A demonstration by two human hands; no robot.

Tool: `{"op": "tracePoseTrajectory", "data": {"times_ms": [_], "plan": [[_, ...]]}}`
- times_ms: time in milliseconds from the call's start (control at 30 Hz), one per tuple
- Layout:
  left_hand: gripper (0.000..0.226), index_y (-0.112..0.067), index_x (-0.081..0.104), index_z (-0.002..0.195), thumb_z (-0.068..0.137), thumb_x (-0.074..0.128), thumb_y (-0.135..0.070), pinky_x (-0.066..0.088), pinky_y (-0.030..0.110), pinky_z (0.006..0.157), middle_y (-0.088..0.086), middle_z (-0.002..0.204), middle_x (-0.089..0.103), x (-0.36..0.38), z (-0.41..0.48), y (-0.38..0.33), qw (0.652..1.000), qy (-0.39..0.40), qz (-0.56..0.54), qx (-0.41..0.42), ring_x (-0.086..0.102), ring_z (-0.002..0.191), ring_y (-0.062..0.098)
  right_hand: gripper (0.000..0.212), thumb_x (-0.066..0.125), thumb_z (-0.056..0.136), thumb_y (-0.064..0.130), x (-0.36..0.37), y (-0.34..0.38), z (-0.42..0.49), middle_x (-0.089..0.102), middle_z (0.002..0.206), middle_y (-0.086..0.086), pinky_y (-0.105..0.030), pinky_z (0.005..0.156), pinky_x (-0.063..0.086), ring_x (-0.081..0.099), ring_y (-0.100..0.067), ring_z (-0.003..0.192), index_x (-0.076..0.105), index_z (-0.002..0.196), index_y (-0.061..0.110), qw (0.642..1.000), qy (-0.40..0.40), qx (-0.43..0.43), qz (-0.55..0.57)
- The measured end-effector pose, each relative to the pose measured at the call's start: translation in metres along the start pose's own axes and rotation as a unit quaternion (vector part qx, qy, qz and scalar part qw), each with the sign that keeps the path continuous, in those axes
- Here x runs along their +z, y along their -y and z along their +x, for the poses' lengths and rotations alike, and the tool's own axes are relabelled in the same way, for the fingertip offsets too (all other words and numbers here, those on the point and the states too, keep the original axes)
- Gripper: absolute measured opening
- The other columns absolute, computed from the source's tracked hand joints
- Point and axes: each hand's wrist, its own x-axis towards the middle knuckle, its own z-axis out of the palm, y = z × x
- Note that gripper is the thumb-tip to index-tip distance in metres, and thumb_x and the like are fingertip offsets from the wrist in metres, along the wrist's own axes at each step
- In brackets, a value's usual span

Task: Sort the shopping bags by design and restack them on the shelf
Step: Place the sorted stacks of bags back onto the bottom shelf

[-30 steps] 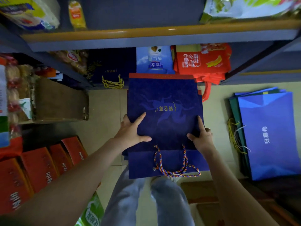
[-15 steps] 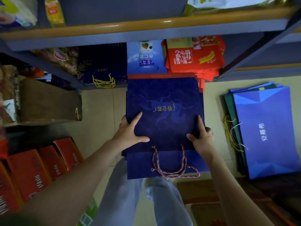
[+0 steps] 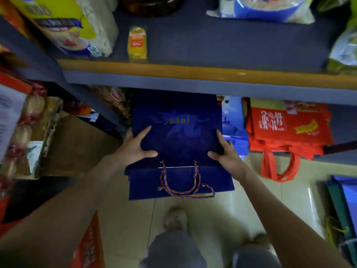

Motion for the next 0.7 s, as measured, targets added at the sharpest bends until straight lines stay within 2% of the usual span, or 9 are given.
{"op": "tracePoseTrajectory", "data": {"times_ms": [133, 233, 300, 400, 467, 500, 567, 633, 700], "plan": [[0.086, -0.036, 0.023, 0.148, 0.079, 0.073, -0.039, 0.015, 0.034, 0.115, -0.001, 0.156, -0.015, 0.004, 0.072, 0.028, 0.999, -0.029, -0.001, 0.016, 0.001, 0.145, 0.023, 0.081, 0.067, 0.085, 0.015, 0.016, -0.016, 0.079, 0.043, 0.138, -0.001, -0.043, 0.105, 0.041, 0.048, -0.02, 0.123, 0.023, 0.142, 0.052, 0.996, -0.005, -0.056, 0.063], [0.084, -0.032, 0.024, 0.149, 0.08, 0.072, -0.04, 0.012, 0.028, 0.115, 0.004, 0.157, -0.014, 0.008, 0.12, 0.045, 0.998, -0.056, -0.025, 0.012, 0.002, 0.145, 0.021, 0.071, 0.053, 0.091, -0.005, 0.032, -0.017, 0.125, 0.053, 0.132, 0.001, -0.038, 0.094, 0.05, 0.057, -0.016, 0.11, 0.028, 0.146, 0.032, 0.984, -0.013, -0.062, 0.168], [0.08, -0.027, 0.026, 0.149, 0.083, 0.068, -0.044, 0.015, 0.028, 0.116, 0.011, 0.158, -0.002, 0.01, 0.138, 0.042, 0.994, -0.102, 0.012, 0.022, 0.011, 0.144, 0.024, 0.063, 0.046, 0.092, -0.011, 0.041, -0.012, 0.146, 0.057, 0.122, 0.002, -0.034, 0.083, 0.053, 0.059, -0.017, 0.101, 0.035, 0.141, 0.026, 0.982, -0.021, -0.062, 0.176], [0.079, -0.02, 0.035, 0.145, 0.083, 0.05, -0.065, 0.023, 0.035, 0.114, 0.014, 0.153, 0.027, 0.049, 0.132, 0.027, 0.951, -0.251, 0.116, 0.135, 0.029, 0.139, 0.028, 0.058, 0.046, 0.091, -0.01, 0.064, -0.013, 0.177, 0.057, 0.124, 0.001, -0.037, 0.093, 0.05, 0.057, -0.02, 0.107, 0.038, 0.136, 0.025, 0.984, -0.048, -0.093, 0.144], [0.096, -0.023, 0.034, 0.146, 0.07, 0.035, -0.082, 0.022, 0.041, 0.112, 0.012, 0.148, 0.038, 0.091, 0.112, 0.021, 0.916, -0.269, 0.182, 0.236, 0.039, 0.134, 0.028, 0.049, 0.048, 0.09, -0.009, 0.076, -0.008, 0.193, 0.058, 0.126, -0.005, -0.041, 0.094, 0.05, 0.058, -0.023, 0.107, 0.043, 0.129, 0.02, 0.981, -0.054, -0.106, 0.15], [0.102, -0.025, 0.029, 0.147, 0.065, 0.034, -0.085, 0.021, 0.045, 0.112, 0.012, 0.148, 0.038, 0.11, 0.105, 0.026, 0.891, -0.262, 0.248, 0.274, 0.04, 0.133, 0.028, 0.048, 0.048, 0.09, -0.008, 0.08, -0.005, 0.198, 0.058, 0.126, -0.007, -0.043, 0.094, 0.05, 0.058, -0.024, 0.108, 0.042, 0.13, 0.018, 0.983, -0.051, -0.103, 0.146], [0.111, -0.025, 0.022, 0.149, 0.058, 0.052, -0.079, 0.021, 0.049, 0.11, 0.015, 0.15, 0.034, 0.133, 0.105, 0.049, 0.853, -0.239, 0.371, 0.279, 0.04, 0.133, 0.032, 0.053, 0.049, 0.091, -0.004, 0.085, 0.001, 0.202, 0.054, 0.131, -0.008, -0.044, 0.091, 0.051, 0.057, -0.025, 0.109, 0.034, 0.137, 0.018, 0.991, -0.02, -0.083, 0.101], [0.114, -0.023, 0.025, 0.146, 0.052, 0.079, -0.056, 0.024, 0.052, 0.108, 0.023, 0.147, 0.035, 0.136, 0.117, 0.068, 0.846, -0.246, 0.398, 0.255, 0.042, 0.13, 0.039, 0.065, 0.051, 0.093, 0.001, 0.087, 0.005, 0.2, 0.047, 0.14, -0.005, -0.038, 0.088, 0.052, 0.053, -0.022, 0.113, 0.019, 0.146, 0.02, 0.998, 0.029, -0.058, 0.026], [0.1, -0.02, 0.031, 0.141, 0.057, 0.084, -0.031, 0.023, 0.053, 0.11, 0.03, 0.142, 0.038, 0.129, 0.127, 0.074, 0.832, -0.291, 0.396, 0.257, 0.039, 0.131, 0.044, 0.081, 0.053, 0.095, 0.012, 0.088, 0.008, 0.195, 0.038, 0.146, 0.001, -0.03, 0.079, 0.053, 0.05, -0.018, 0.115, -0.004, 0.152, 0.025, 0.996, 0.057, -0.034, -0.059]]}}
